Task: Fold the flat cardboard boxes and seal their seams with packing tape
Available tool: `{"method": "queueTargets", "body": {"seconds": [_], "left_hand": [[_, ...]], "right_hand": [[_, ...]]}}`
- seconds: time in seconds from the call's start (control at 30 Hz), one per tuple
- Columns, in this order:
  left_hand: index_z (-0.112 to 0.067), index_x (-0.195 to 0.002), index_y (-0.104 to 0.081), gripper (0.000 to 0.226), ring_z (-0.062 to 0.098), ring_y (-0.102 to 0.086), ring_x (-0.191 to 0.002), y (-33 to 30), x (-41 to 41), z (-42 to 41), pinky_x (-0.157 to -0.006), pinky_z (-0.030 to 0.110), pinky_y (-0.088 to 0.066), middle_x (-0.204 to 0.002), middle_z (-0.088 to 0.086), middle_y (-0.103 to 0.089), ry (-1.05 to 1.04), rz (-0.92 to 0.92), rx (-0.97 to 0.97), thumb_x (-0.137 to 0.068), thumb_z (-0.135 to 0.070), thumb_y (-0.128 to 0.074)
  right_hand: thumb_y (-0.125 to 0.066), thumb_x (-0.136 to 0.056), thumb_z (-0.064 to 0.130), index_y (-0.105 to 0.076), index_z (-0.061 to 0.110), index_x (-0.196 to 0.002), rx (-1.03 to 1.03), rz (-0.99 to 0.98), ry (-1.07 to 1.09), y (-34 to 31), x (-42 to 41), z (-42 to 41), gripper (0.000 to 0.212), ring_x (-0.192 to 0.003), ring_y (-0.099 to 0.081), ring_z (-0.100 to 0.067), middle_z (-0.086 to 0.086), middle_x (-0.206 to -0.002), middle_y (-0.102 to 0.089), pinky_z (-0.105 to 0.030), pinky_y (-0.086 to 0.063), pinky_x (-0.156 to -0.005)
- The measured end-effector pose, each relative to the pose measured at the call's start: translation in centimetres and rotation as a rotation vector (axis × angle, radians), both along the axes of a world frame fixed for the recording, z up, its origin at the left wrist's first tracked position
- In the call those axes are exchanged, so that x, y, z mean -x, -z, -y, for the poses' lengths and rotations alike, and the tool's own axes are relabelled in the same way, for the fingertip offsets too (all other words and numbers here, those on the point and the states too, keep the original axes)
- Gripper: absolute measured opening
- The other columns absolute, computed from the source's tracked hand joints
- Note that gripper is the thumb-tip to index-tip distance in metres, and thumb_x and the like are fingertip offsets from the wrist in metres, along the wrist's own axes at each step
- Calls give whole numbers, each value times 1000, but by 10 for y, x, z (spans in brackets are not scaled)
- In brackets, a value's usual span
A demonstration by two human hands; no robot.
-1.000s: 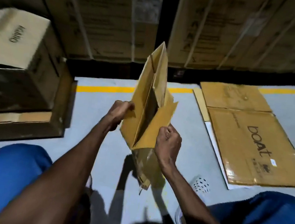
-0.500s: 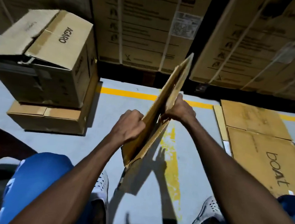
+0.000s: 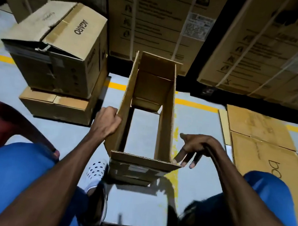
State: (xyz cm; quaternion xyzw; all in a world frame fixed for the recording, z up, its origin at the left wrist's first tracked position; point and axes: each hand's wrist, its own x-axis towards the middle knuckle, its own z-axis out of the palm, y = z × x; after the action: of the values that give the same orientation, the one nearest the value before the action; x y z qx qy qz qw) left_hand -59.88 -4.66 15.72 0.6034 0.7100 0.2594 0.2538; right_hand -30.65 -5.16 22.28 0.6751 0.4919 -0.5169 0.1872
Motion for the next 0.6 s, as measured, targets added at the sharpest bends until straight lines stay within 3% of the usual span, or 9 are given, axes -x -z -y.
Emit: {"method": "queueTargets", "body": {"seconds": [0.07, 0.1, 0.17, 0.27, 0.33, 0.37, 0.53, 0.6], "left_hand": [[1, -76, -64, 22, 42, -63, -76, 1, -2, 6, -65, 46, -53, -79, 25, -65, -1, -31, 8, -88, -15, -54], [1, -80, -66, 22, 42, -64, -79, 0, -3, 7, -67, 46, -54, -83, 25, -66, -4, -50, 8, -89, -16, -54], [1, -85, -67, 24, 43, -64, -82, -2, -8, 9, -68, 45, -54, -87, 26, -67, -4, -76, 4, -90, -17, -53], [1, -89, -68, 24, 44, -65, -87, -4, -16, 11, -73, 46, -54, -92, 26, -69, -29, -86, 2, -91, -18, -54], [1, -88, -67, 25, 44, -64, -88, -3, -18, 11, -74, 44, -53, -93, 26, -68, -54, -89, 13, -91, -21, -55], [0, -86, -66, 25, 44, -64, -87, -3, -19, 10, -73, 43, -51, -92, 26, -68, -67, -76, 17, -91, -22, -54], [2, -83, -67, 27, 39, -63, -81, 1, -23, 8, -70, 38, -49, -84, 20, -67, -108, 21, -9, -93, -21, -57], [-1, -77, -58, 27, 40, -60, -82, 2, -29, 13, -69, 35, -41, -80, 19, -61, -80, -16, 13, -96, -20, -56]], "right_hand": [[-95, -58, 35, 21, 22, -157, -38, -116, 51, -7, 5, -4, 153, -128, -55, -39, -16, -162, -28, -54, -60, -84], [-93, -53, 48, 24, 24, -156, -107, -144, 94, -7, 12, -8, 157, -136, -46, -43, -14, -166, -19, -56, -59, -83], [-87, -62, 59, 23, 20, -157, -292, -140, 192, 5, 31, -17, 149, -139, -40, -45, -13, -166, -19, -55, -59, -79], [-77, -84, 39, -9, 3, -156, -613, 103, 96, 38, 52, -23, 105, -124, -55, -42, -18, -148, -47, -51, -58, -81], [-70, -87, 23, -39, 1, -140, -755, 230, 65, 51, 44, -29, 65, -116, -59, -40, -20, -132, -57, -46, -55, -90], [-70, -87, 22, -46, 2, -132, -756, 238, 97, 51, 33, -32, 56, -115, -60, -40, -20, -129, -59, -42, -54, -90], [-66, -86, 14, -53, 1, -116, -670, 164, 262, 43, -43, -23, 35, -99, -66, -38, -23, -111, -65, -38, -48, -68], [-69, -88, 11, -42, 2, -132, -639, 218, 235, 47, -56, -9, 53, -99, -62, -36, -23, -116, -61, -37, -47, -70]]}}
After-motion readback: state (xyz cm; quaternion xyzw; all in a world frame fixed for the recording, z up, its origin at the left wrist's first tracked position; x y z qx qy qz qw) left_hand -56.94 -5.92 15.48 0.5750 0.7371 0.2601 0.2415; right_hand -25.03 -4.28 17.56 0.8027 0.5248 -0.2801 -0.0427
